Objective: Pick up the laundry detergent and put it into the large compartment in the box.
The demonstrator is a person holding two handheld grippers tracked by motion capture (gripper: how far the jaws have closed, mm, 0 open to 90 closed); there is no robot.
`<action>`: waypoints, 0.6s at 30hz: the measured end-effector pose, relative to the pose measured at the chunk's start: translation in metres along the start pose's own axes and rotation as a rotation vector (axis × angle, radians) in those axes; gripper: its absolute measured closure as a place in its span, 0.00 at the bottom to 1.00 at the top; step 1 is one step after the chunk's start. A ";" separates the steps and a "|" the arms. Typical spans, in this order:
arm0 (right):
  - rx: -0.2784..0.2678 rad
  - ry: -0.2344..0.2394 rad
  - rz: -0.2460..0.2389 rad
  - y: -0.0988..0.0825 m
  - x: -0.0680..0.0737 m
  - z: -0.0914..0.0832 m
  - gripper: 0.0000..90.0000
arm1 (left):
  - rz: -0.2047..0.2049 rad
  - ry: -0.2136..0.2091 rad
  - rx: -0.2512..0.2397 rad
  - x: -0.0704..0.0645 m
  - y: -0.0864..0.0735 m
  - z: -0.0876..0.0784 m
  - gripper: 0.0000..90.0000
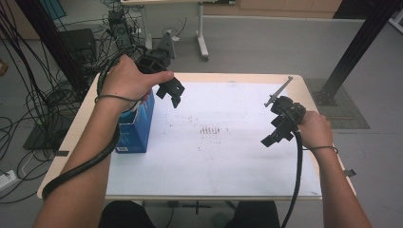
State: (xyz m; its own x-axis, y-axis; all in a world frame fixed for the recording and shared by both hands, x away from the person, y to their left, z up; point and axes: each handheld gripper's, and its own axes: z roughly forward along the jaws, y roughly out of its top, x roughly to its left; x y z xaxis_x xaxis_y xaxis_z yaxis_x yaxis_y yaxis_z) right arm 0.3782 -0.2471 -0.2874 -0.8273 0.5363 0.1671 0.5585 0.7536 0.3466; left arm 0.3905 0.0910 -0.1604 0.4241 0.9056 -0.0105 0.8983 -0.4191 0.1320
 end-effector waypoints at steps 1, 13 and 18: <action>0.001 0.003 0.002 -0.001 0.000 0.001 0.04 | 0.001 -0.002 -0.001 -0.003 0.000 0.001 0.05; -0.002 -0.002 0.007 -0.003 -0.002 -0.002 0.03 | 0.028 -0.002 0.010 -0.021 0.006 0.015 0.05; -0.006 -0.001 0.003 -0.002 -0.002 -0.002 0.04 | 0.050 -0.014 0.016 -0.027 0.008 0.021 0.05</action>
State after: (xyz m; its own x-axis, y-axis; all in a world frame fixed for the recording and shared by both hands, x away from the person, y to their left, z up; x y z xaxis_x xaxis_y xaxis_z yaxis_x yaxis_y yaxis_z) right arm 0.3789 -0.2508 -0.2866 -0.8253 0.5394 0.1669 0.5610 0.7497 0.3511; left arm 0.3881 0.0619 -0.1795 0.4702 0.8824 -0.0177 0.8775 -0.4652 0.1170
